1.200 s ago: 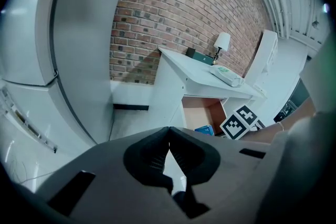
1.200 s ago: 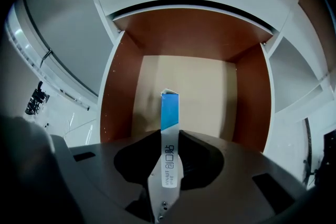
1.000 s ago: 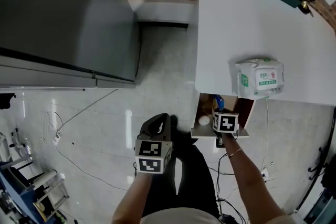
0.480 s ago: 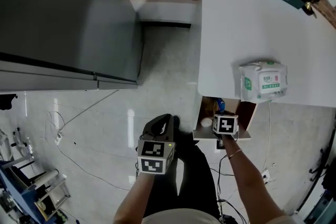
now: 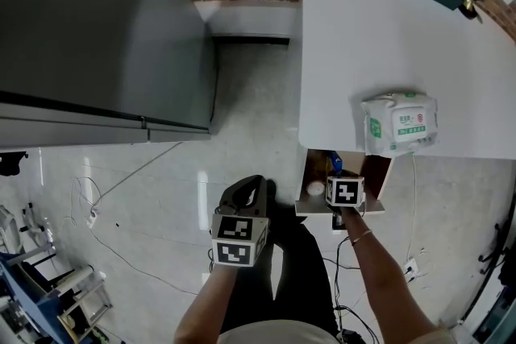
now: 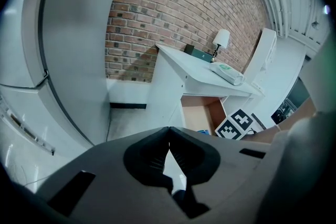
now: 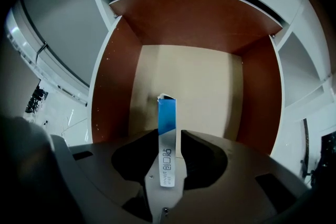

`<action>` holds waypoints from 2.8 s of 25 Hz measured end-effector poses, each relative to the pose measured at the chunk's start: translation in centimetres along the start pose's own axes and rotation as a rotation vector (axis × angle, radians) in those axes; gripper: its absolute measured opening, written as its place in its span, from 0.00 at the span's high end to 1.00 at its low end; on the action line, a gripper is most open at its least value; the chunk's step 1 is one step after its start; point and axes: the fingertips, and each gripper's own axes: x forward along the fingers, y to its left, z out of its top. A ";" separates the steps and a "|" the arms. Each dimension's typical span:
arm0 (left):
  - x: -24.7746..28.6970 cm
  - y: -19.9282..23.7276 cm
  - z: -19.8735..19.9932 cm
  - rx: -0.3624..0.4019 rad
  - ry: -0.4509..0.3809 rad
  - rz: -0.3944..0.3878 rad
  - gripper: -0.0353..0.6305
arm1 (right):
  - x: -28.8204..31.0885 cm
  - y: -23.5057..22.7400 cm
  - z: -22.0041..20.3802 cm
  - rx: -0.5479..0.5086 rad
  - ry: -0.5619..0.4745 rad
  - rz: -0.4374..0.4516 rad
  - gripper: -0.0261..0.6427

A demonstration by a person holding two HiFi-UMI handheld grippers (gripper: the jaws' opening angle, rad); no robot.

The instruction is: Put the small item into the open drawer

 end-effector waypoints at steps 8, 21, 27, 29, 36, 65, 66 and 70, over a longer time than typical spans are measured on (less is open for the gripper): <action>-0.1 -1.0 0.5 0.024 0.005 -0.014 0.91 | -1.8 0.0 -0.4 0.023 -0.032 0.023 0.72; -1.3 -5.2 2.2 0.091 0.006 -0.066 0.91 | -12.1 -0.6 2.0 0.142 -0.283 0.097 0.76; -2.6 -8.0 3.6 0.109 -0.025 -0.076 0.91 | -18.9 -1.6 2.2 0.180 -0.408 0.130 0.80; -3.2 -9.0 4.0 0.117 -0.037 -0.077 0.91 | -21.4 -2.1 2.2 0.193 -0.452 0.141 0.81; -6.3 -11.1 4.9 0.129 -0.062 -0.070 0.91 | -30.1 -4.3 2.6 0.298 -0.595 0.180 0.88; -16.4 -19.3 10.6 0.305 -0.217 -0.107 0.91 | -51.2 -6.2 -2.6 0.285 -0.974 0.200 0.95; -16.6 -19.5 10.7 0.306 -0.220 -0.108 0.91 | -51.5 -6.4 -2.8 0.285 -0.980 0.195 0.95; -17.3 -20.2 10.7 0.317 -0.232 -0.111 0.91 | -52.0 -6.8 -3.6 0.272 -0.983 0.178 0.95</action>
